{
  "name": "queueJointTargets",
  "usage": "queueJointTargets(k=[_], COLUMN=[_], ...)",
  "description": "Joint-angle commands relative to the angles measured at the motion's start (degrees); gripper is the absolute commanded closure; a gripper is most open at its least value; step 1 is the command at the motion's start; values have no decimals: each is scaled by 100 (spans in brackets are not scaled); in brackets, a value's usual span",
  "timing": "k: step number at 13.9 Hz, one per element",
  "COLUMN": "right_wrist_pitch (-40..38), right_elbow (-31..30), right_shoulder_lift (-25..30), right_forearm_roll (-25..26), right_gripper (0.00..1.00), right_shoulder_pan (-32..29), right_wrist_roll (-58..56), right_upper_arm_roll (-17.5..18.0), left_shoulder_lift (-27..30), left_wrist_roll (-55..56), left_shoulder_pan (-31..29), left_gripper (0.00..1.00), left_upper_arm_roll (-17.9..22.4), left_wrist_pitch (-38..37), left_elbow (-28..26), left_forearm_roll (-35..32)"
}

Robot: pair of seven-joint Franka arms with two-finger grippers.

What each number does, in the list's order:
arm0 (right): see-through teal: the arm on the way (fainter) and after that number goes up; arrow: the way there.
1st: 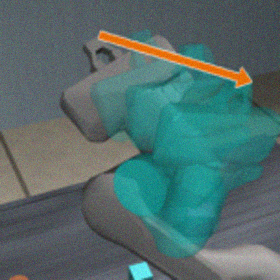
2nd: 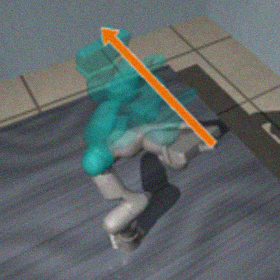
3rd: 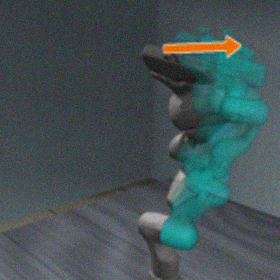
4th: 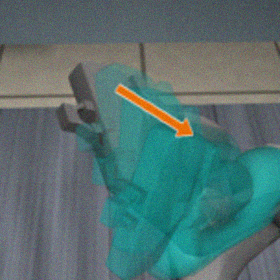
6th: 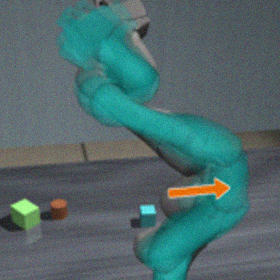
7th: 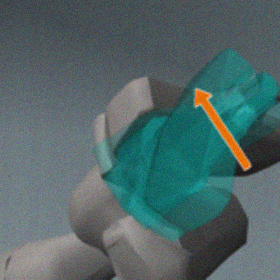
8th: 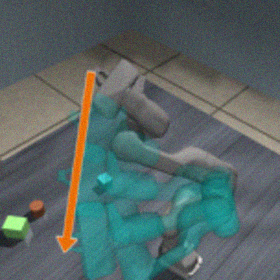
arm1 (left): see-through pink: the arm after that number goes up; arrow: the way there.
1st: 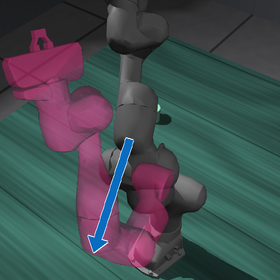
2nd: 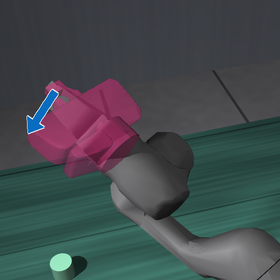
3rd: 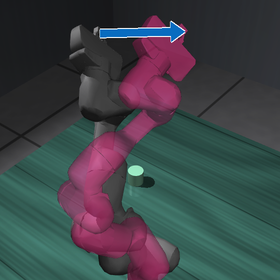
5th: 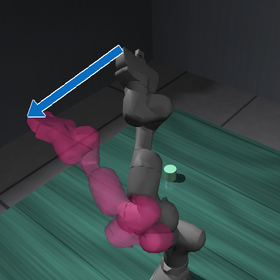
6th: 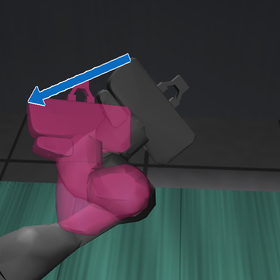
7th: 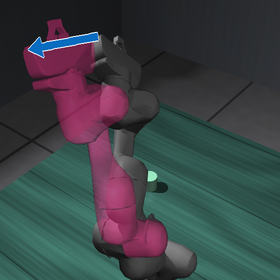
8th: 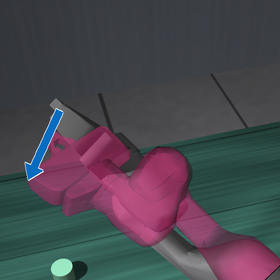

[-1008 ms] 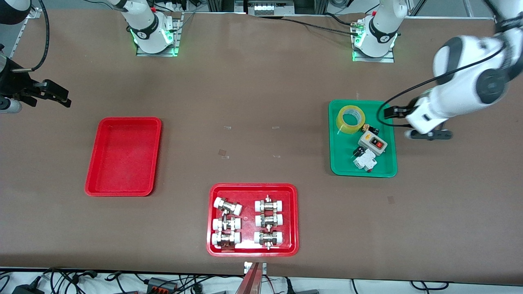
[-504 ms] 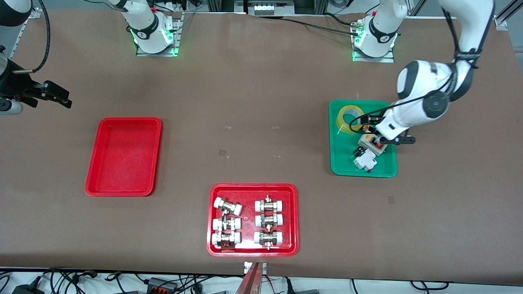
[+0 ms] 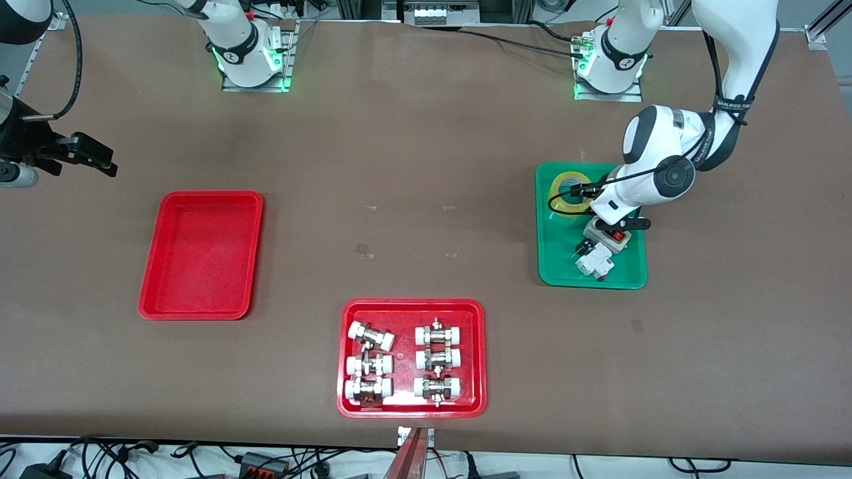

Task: Left arm passes tape to right arm into tray
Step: 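Lower the left gripper and grasp the tape roll by its rim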

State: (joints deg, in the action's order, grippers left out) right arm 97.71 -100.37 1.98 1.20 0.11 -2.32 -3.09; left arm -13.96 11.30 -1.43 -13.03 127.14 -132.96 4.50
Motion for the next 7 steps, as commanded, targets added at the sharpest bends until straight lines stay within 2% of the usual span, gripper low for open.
queueJointTargets(k=[1, 2, 4, 7], right_wrist_pitch=[-50, -50, -59, -67], right_elbow=[114, 114, 123, 123], right_shoulder_lift=[-48, -48, -48, -48], right_forearm_roll=[-41, -41, -41, -41], right_gripper=[0, 0, 0, 0], right_shoulder_pan=[-2, -2, -2, -2], right_wrist_roll=[12, 12, 12, 12], right_upper_arm_roll=[-7, -7, -7, -7], left_shoulder_lift=[87, 78, 69, 69], left_wrist_roll=[47, 39, 39, 30], left_shoulder_pan=[-32, -32, -32, -32], left_gripper=[43, 54, 68, 84], left_upper_arm_roll=[-41, -41, -41, -41], left_wrist_pitch=[293, 329, 329, 312], left_elbow=[-282, -310, -310, -310], left_forearm_roll=[33, 33, 33, 33])
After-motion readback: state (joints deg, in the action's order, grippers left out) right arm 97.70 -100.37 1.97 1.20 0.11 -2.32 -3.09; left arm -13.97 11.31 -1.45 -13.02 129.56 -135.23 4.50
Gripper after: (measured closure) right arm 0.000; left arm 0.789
